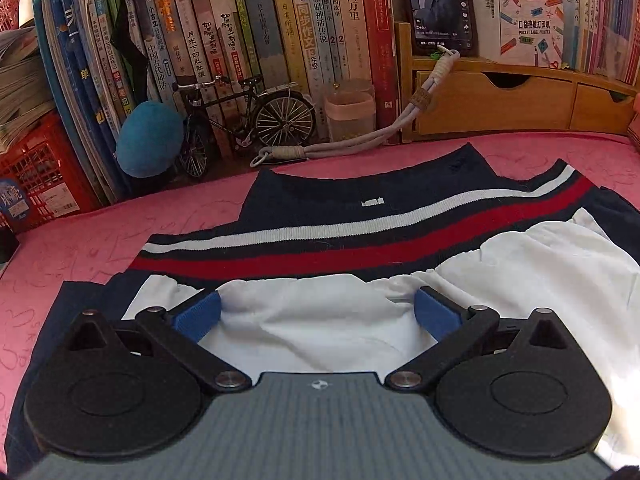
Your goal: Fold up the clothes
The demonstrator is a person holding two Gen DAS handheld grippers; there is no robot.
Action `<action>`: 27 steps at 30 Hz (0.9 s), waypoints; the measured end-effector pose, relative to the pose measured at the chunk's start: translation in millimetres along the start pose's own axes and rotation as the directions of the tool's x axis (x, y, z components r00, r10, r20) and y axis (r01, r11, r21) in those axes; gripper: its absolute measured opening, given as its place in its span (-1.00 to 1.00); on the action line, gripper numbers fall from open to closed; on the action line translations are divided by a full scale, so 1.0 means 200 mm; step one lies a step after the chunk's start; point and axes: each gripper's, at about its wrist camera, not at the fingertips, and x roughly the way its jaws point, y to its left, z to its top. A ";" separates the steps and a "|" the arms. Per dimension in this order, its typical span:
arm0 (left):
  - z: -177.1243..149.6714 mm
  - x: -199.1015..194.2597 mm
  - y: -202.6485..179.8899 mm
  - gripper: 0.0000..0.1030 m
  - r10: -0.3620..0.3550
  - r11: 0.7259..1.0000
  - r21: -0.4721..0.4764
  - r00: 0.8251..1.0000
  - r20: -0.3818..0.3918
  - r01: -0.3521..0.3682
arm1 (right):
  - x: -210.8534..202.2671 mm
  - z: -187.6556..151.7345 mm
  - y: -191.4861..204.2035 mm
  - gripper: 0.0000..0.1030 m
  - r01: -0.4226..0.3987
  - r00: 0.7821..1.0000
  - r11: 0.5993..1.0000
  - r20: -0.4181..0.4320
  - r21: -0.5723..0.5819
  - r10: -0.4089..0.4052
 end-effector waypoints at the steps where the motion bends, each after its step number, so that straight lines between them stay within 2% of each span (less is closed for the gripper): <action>1: 0.01 0.01 0.00 1.00 0.001 1.000 0.003 1.000 0.001 -0.001 | 0.00 0.00 0.00 1.00 0.000 1.000 1.000 0.000 0.000 0.000; 12: 0.03 0.03 -0.02 1.00 0.008 1.000 0.025 0.999 0.035 -0.009 | -0.01 0.00 0.01 1.00 -0.006 1.000 1.000 0.005 0.011 0.006; 14: 0.02 -0.04 -0.01 0.88 -0.001 1.000 0.020 0.999 0.042 0.001 | -0.05 -0.01 -0.04 1.00 -0.042 0.999 0.997 0.030 0.057 0.040; 16: -0.03 -0.15 0.03 0.88 -0.046 0.999 -0.001 0.997 0.066 0.046 | -0.13 -0.03 -0.16 1.00 -0.076 0.995 0.986 0.071 0.149 0.066; 18: -0.11 -0.31 0.07 0.88 -0.074 0.997 -0.028 0.992 0.104 0.077 | -0.23 -0.08 -0.33 1.00 -0.102 0.991 0.954 0.112 0.281 0.073; 21: -0.28 -0.54 0.08 0.90 -0.072 0.997 -0.030 0.983 0.170 0.078 | -0.31 -0.16 -0.57 1.00 -0.109 0.990 0.875 0.129 0.472 0.053; 25: -0.48 -0.73 0.03 0.91 -0.037 0.999 -0.024 0.978 0.204 0.043 | -0.36 -0.23 -0.80 0.99 -0.134 0.985 0.769 0.168 0.625 0.035; 27: -0.53 -0.72 0.00 0.91 -0.033 0.999 -0.018 0.985 0.170 0.037 | -0.33 -0.22 -0.85 1.00 -0.172 0.981 0.736 0.179 0.655 0.070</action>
